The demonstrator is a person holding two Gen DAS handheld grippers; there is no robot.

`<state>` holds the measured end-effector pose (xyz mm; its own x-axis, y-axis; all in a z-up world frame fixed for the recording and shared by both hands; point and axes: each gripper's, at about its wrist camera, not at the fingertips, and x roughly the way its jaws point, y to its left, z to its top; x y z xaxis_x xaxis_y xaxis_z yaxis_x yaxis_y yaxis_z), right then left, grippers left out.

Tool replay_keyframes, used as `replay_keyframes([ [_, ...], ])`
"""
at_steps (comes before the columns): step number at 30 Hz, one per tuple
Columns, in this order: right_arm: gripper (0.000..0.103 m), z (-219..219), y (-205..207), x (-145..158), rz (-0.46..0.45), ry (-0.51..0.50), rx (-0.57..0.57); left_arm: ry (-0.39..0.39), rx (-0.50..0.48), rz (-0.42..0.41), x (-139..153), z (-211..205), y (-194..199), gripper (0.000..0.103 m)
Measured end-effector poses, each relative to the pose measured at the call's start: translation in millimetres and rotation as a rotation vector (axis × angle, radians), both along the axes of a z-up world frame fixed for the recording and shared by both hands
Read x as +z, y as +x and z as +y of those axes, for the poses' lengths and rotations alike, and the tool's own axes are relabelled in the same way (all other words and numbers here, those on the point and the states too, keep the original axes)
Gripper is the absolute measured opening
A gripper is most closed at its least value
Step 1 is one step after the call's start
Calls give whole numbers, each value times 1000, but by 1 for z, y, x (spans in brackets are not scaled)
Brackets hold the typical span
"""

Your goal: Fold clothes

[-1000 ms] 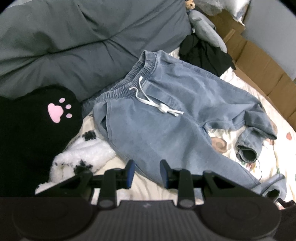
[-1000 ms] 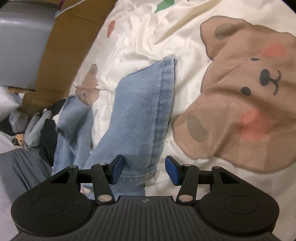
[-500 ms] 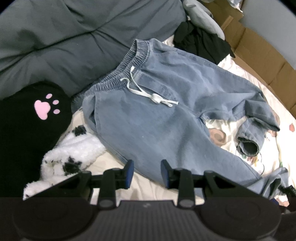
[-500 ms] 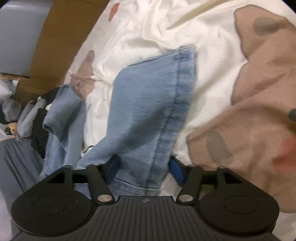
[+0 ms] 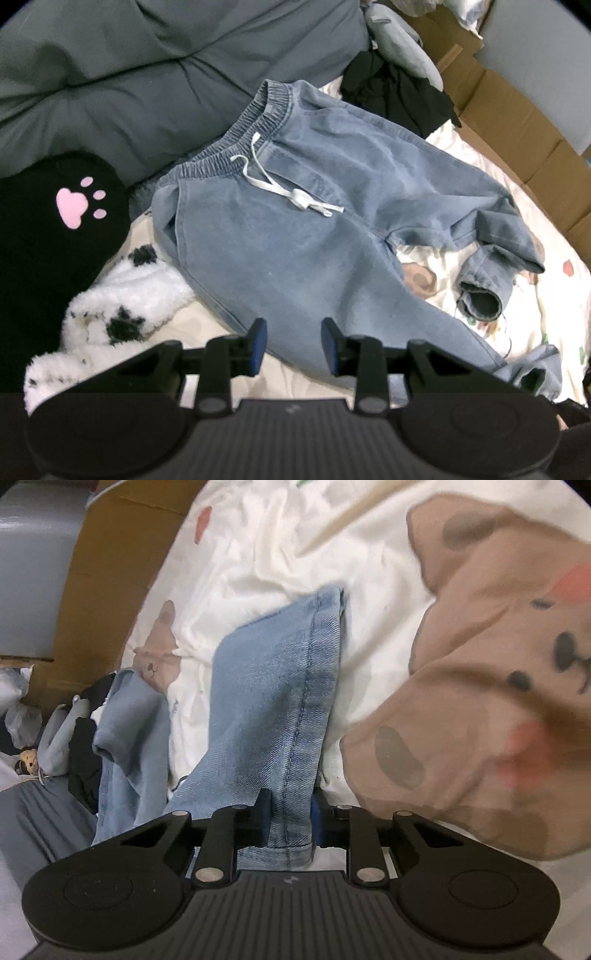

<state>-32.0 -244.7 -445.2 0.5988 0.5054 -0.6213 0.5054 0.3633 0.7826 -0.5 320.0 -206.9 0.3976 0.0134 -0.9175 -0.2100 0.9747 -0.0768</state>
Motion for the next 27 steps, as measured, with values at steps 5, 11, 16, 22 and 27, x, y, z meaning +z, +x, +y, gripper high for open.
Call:
replay_keyframes([
  [5, 20, -12, -15, 22, 17, -52, 14, -25, 5, -17, -2, 7, -8, 35],
  [11, 19, -28, -30, 53, 43, -121, 38, -40, 4, -30, -4, 14, -14, 35],
  [16, 19, -37, -39, 78, 74, -199, 80, -52, -4, -42, -3, 11, -19, 35],
  [22, 19, -58, -36, 115, 58, -292, 113, -70, -10, -69, 4, 7, -19, 35],
  [27, 18, -80, -23, 150, 27, -374, 166, -76, -8, -79, 7, 5, -19, 35],
])
